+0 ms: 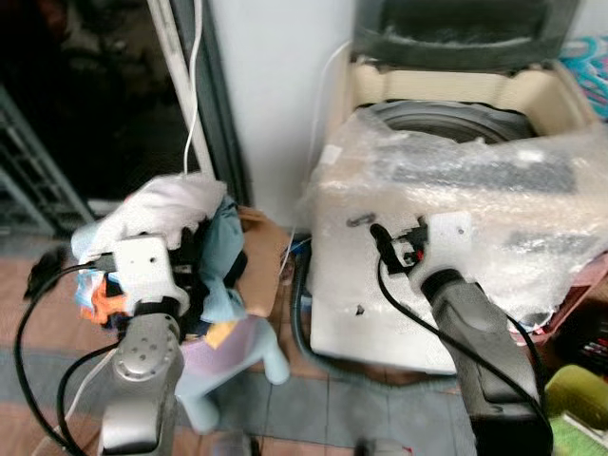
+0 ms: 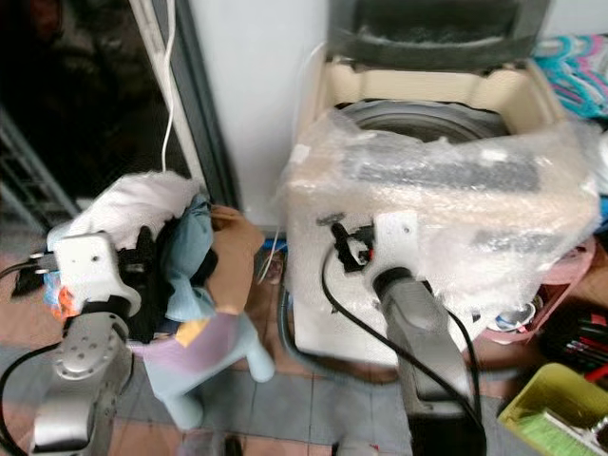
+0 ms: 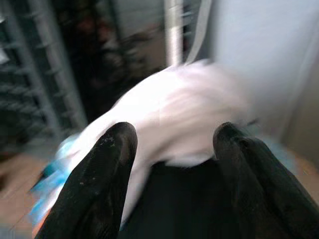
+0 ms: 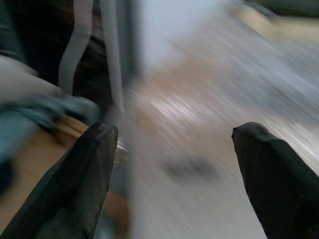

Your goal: Clothes washing

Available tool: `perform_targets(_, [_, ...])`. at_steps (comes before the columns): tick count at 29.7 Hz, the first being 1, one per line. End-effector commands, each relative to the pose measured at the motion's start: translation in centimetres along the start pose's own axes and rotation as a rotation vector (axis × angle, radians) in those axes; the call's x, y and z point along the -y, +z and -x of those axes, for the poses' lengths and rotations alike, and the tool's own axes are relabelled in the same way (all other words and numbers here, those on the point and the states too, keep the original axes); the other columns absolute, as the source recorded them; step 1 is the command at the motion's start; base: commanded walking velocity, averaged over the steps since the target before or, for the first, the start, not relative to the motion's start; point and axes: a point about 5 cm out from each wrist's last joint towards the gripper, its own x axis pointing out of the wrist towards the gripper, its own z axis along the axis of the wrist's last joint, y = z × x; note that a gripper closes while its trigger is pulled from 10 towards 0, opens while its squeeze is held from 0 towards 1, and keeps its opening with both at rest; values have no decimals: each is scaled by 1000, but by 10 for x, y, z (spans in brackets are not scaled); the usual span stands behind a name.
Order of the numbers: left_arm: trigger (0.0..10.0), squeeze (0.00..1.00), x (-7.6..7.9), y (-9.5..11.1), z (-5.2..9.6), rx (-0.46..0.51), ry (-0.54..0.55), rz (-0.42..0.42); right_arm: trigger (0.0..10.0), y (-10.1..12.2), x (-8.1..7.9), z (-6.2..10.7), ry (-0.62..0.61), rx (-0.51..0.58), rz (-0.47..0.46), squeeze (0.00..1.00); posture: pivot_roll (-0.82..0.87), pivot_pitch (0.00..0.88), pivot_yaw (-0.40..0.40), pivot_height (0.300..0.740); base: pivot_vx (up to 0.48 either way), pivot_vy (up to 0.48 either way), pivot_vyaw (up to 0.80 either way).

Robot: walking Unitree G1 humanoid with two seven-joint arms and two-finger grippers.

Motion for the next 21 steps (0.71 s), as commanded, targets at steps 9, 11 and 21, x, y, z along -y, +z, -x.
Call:
perform_targets(9, [10000,0,-2,8,-6,20,-3,-29,10000,9,-33,6,250,27,142,0,-31,41,52,740,0,173,723])
perform_targets(11, [10000,0,-2,8,-7,18,-12,-29,10000,7,-35,10,234,17,111,0,-37,42,56,740,0,474,281])
perform_targets(21, [10000,0,6,9,-10,25,-46,-30,10000,-2,-32,6,200,11,133,0,-35,45,72,740,0,470,0])
